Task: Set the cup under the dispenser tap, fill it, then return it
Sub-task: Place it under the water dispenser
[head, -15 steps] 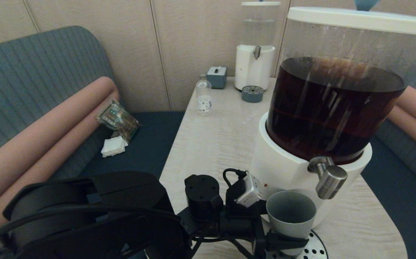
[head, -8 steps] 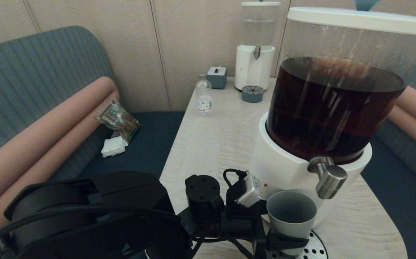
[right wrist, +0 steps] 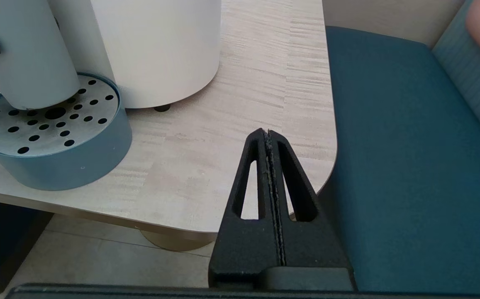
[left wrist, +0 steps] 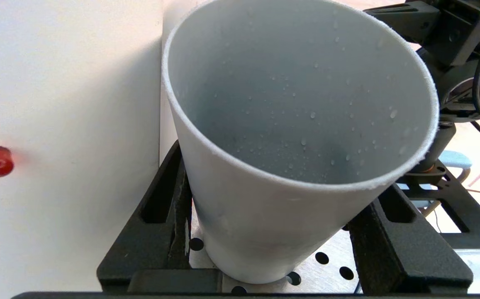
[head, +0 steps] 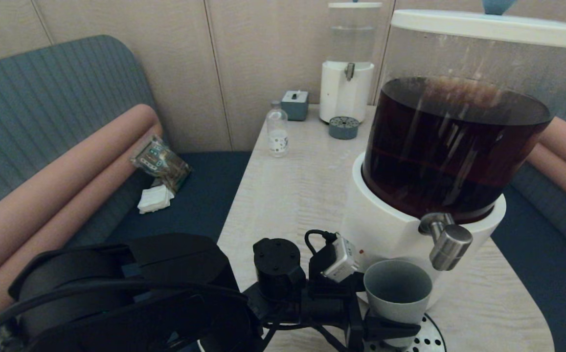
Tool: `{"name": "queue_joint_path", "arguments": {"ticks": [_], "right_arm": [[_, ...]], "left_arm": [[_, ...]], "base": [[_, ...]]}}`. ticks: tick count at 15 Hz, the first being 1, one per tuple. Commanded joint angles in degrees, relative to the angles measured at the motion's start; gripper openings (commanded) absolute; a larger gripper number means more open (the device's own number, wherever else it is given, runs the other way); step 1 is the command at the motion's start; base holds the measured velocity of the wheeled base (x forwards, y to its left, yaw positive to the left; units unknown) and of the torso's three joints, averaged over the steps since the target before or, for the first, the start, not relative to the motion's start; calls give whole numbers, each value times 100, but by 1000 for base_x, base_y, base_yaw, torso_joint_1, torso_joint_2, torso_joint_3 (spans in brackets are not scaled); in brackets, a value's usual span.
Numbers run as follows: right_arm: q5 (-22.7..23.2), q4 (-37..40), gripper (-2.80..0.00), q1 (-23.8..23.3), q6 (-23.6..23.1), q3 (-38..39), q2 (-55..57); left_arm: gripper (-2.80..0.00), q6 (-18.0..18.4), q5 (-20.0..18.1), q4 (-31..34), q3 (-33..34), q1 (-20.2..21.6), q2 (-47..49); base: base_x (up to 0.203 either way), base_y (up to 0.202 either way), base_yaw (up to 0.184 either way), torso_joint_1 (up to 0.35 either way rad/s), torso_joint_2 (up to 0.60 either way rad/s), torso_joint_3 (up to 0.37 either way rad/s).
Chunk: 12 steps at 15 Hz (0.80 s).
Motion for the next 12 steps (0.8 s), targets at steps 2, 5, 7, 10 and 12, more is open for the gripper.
{"name": "queue_joint_path", "arguments": {"ticks": [2,5,7,10,12], "right_arm": [[-68,2,-280,2,-4,53,-46],[-68,2,-280,2,-4,53,-46],[-68,2,-280,9,-4,57,-46],[-68,2,-280,2,-4,53,-46],[-68,2,-280,3,-4,53,-46]], "left_arm": [[-280,-4,-28,-45,8,0,3],[-280,-4,-28,-45,0,0,3],[-280,-4,-28,-45,0,0,3],[-280,5,-20,-45,17,0,-6],[-280,5,-23,-45,39,0,-19]], "base": [[0,0,0,0,0,0],[0,0,0,0,0,0],[0,0,0,0,0,0],[0,0,0,0,0,0],[0,0,0,0,0,0]]}}
